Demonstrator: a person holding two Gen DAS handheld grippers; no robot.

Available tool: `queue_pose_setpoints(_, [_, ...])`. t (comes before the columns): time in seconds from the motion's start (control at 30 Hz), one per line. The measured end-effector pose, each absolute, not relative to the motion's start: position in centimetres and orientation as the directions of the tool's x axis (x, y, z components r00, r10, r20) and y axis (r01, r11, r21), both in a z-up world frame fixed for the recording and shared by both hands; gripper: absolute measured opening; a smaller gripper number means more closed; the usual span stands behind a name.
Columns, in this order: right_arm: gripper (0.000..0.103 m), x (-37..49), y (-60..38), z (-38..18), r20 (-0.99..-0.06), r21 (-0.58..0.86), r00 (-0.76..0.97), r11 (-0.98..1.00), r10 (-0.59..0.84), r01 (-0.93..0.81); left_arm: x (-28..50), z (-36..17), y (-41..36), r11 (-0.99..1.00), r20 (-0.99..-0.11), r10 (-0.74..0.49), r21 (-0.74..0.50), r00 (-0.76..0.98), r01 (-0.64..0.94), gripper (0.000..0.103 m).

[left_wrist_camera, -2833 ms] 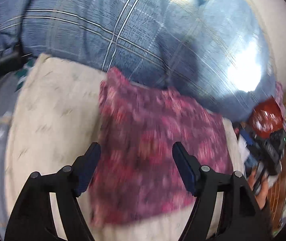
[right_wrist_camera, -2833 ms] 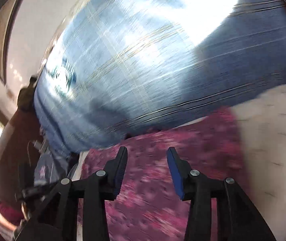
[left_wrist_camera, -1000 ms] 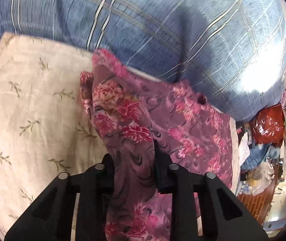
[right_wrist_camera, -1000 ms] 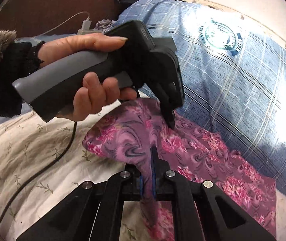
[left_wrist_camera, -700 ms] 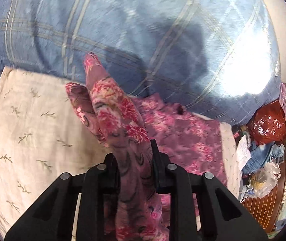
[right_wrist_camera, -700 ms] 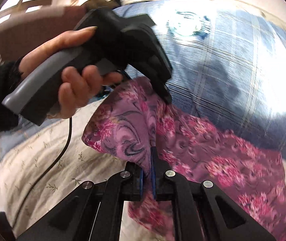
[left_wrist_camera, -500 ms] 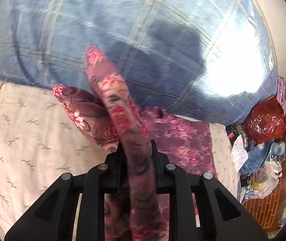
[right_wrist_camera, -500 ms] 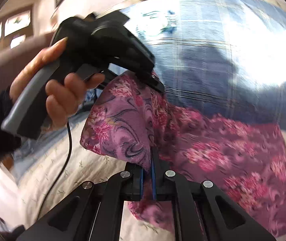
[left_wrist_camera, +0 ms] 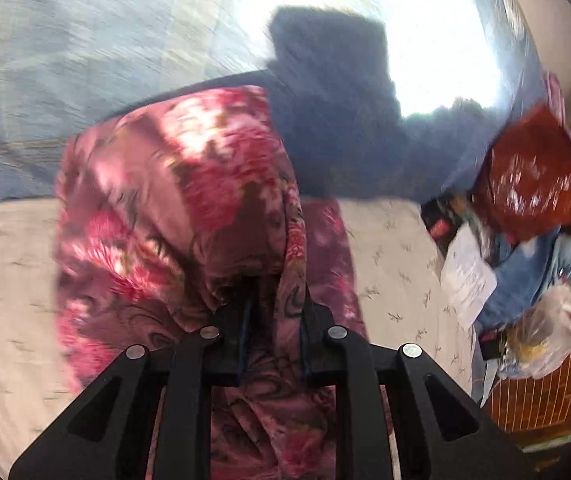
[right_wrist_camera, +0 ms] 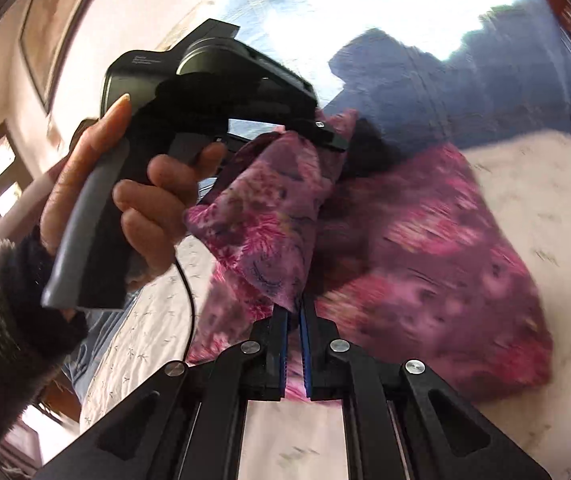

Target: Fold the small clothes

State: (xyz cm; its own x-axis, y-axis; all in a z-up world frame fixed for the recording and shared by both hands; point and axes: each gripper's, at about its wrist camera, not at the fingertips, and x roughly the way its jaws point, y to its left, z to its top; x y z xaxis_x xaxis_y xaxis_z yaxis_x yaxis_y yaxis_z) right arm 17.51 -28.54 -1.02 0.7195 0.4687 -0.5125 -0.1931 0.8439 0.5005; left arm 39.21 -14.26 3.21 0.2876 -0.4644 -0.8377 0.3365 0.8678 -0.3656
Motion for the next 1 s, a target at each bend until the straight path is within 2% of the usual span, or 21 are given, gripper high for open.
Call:
queue_pose_setpoints(0.07, [0.005,17.4,-30.4,-2.3,-0.527,0.531,0.712,0.834,0.464,-0.149,38.8,1.5,-17.0,0.874,-0.861,-0.435,-0.334,0.264,0.352,0.016])
queue_pose_setpoints(0.2, [0.011,17.8,-33.7,-5.4,-0.547,0.637,0.677,0.770,0.493,-0.046,37.6,0.4,-19.5,0.891,-0.880,-0.373,-0.250,0.295,0.380,0.026])
queue_pose_setpoints(0.27, [0.009,17.9,-34.2,-5.8,-0.539,0.660,0.666,0.750,0.516,-0.047,37.2,1.5,-19.3,0.874,-0.867,-0.407,-0.278,0.288,0.398,0.033])
queue_pose_setpoints(0.33, [0.010,17.9,-34.2,-5.3,-0.559,0.628,0.652,0.775,0.512,-0.070,37.0,3.0,-18.0,0.854,-0.845,-0.460,-0.336,0.273,0.397,0.034])
queue_pose_setpoints(0.37, [0.015,17.6,-34.2,-4.8,-0.571,0.601,0.652,0.795,0.499,-0.082,36.9,4.0,-16.7,0.842,-0.824,-0.493,-0.372,0.278,0.391,0.038])
queue_pose_setpoints(0.4, [0.018,16.9,-34.6,-4.4,-0.571,0.585,0.660,0.806,0.489,-0.091,36.8,4.8,-15.3,0.841,-0.810,-0.506,-0.386,0.296,0.379,0.047])
queue_pose_setpoints(0.47, [0.032,16.2,-35.6,-3.2,-0.547,0.579,0.688,0.809,0.476,-0.100,36.7,5.9,-11.8,0.851,-0.784,-0.508,-0.395,0.356,0.345,0.059])
queue_pose_setpoints(0.5, [0.036,15.8,-37.0,-2.3,-0.520,0.588,0.717,0.803,0.465,-0.094,36.8,6.1,-10.2,0.860,-0.779,-0.498,-0.390,0.381,0.328,0.059])
queue_pose_setpoints(0.57, [0.054,16.1,-38.9,-0.6,-0.471,0.611,0.765,0.788,0.439,-0.077,37.2,5.7,-6.8,0.877,-0.778,-0.477,-0.393,0.408,0.275,0.059])
queue_pose_setpoints(0.63, [0.066,17.8,-40.3,0.8,-0.448,0.623,0.794,0.780,0.412,-0.053,38.0,4.2,-3.2,0.886,-0.790,-0.463,-0.424,0.403,0.187,0.059])
queue_pose_setpoints(0.8, [0.068,27.4,-39.6,1.5,-0.482,0.683,0.700,0.726,0.527,-0.077,39.4,0.7,0.6,0.836,-0.774,-0.526,-0.546,0.353,0.048,0.059])
queue_pose_setpoints(0.93, [0.068,33.5,-37.6,-1.3,-0.591,0.662,0.630,0.749,0.503,0.023,39.4,-0.4,0.7,0.797,-0.742,-0.586,-0.601,0.325,0.066,0.059])
queue_pose_setpoints(1.0, [0.067,35.9,-36.5,-3.4,-0.595,0.692,0.582,0.722,0.554,0.021,39.3,-0.6,-0.1,0.785,-0.730,-0.609,-0.612,0.310,0.099,0.059])
